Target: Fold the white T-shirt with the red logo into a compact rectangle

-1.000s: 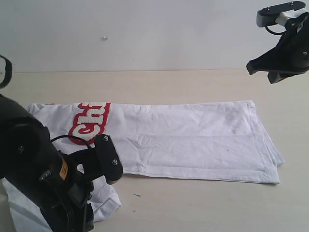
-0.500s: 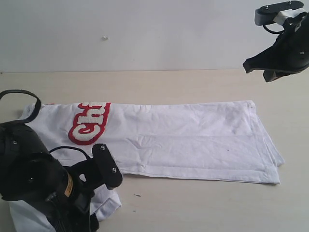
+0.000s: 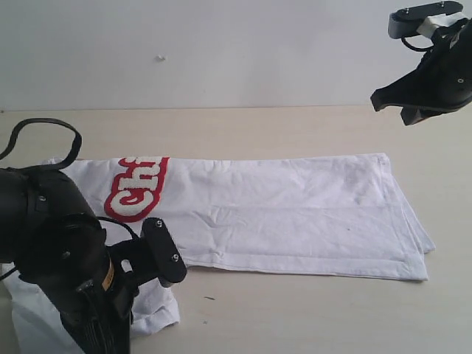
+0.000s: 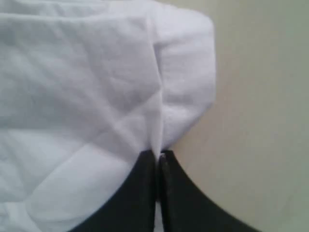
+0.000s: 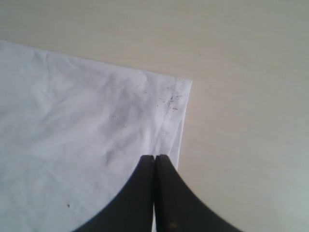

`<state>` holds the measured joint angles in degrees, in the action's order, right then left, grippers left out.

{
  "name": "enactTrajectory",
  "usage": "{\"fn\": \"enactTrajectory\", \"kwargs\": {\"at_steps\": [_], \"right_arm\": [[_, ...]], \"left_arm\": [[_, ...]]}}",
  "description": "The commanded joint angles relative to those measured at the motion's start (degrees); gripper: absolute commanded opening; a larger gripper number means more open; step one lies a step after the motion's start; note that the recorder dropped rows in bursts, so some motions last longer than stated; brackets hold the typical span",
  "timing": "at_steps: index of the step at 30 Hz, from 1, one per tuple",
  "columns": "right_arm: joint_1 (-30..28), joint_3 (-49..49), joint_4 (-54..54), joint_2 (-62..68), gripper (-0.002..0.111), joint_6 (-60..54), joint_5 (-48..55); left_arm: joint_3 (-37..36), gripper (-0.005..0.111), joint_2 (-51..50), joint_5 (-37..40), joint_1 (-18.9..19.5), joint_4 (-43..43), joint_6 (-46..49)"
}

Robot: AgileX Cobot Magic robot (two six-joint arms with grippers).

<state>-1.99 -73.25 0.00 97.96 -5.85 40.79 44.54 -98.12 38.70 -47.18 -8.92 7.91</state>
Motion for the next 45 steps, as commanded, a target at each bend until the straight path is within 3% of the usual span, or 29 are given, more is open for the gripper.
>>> {"fn": "enactTrajectory", "kwargs": {"at_steps": [1, 10, 14, 18, 20, 24, 26, 32, 39, 43, 45], "right_arm": [[0.02, 0.29, 0.0, -0.62, 0.0, -0.47, -0.71], [0.02, 0.29, 0.0, -0.62, 0.0, -0.6, -0.96], [0.02, 0.29, 0.0, -0.62, 0.0, -0.6, -1.06], [0.02, 0.29, 0.0, -0.62, 0.0, -0.6, -0.94], [0.02, 0.29, 0.0, -0.62, 0.0, -0.6, -1.06], [0.02, 0.29, 0.0, -0.62, 0.0, -0.73, -1.74], [0.02, 0.29, 0.0, -0.62, 0.0, -0.73, -1.74], [0.02, 0.29, 0.0, -0.62, 0.0, -1.6, -2.25], [0.02, 0.29, 0.0, -0.62, 0.0, -1.6, -3.52], [0.02, 0.29, 0.0, -0.62, 0.0, -1.6, -3.4], [0.02, 0.29, 0.0, -0.62, 0.0, -1.6, -3.17]], "left_arm": [[1.2, 0.0, 4.05, 1.94, -0.21, -1.64, -0.05], [4.92, 0.0, 13.67, 5.87, -0.21, -12.39, 1.22], [4.92, 0.0, 14.19, 3.38, 0.29, -23.06, 1.09], [4.92, 0.001, 13.06, -4.23, 2.77, -25.56, 1.09], [4.92, 0.01, 12.38, -7.05, 4.05, -25.56, 1.09], [4.92, 0.043, 10.68, -12.27, 7.7, -28.76, 1.09], [4.92, 0.053, 9.37, -15.09, 9.89, -31.33, 1.09], [4.92, 0.053, 6.72, -20.99, 15.41, -36.67, -0.97], [5.33, 0.054, 9.47, -20.91, 15.99, -33.99, -9.91], [7.78, 0.052, 14.63, -15.67, 14.36, -21.54, -10.93], [8.88, 0.051, 16.86, -8.73, 12.54, -12.62, -7.91]]}}
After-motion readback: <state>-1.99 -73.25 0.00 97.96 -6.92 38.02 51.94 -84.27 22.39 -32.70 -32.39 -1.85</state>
